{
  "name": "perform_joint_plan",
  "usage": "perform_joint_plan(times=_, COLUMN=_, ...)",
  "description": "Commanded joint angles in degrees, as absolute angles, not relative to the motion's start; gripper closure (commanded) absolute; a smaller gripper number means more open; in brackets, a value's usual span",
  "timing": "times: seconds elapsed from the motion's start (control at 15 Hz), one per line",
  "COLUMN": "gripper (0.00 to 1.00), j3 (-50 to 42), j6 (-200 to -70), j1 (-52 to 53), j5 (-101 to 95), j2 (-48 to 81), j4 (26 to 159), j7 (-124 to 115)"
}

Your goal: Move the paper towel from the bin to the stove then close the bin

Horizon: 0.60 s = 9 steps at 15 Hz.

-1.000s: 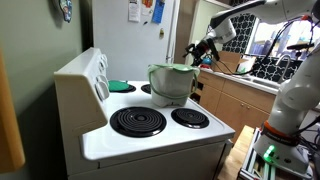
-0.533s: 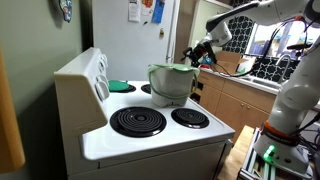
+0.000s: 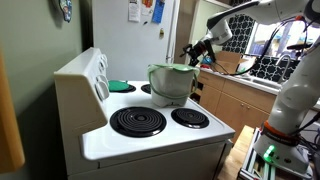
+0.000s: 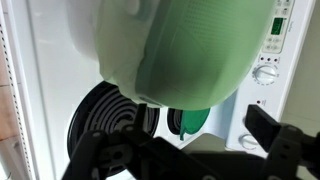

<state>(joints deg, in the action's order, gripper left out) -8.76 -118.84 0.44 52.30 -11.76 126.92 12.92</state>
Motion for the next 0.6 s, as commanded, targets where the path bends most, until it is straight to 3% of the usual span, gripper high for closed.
perform_joint_plan(times=0.0, gripper=0.0, j3=-7.8, j6=-117.6, j1=-1.3, j5=52.1, j2=-11.5, j4=126.8, j7=13.8)
perform_joint_plan(times=0.53, gripper=0.0, j3=-7.1, j6=-115.6, j1=-1.6, j5=51.6, j2=-10.2, j4=126.7, j7=13.7)
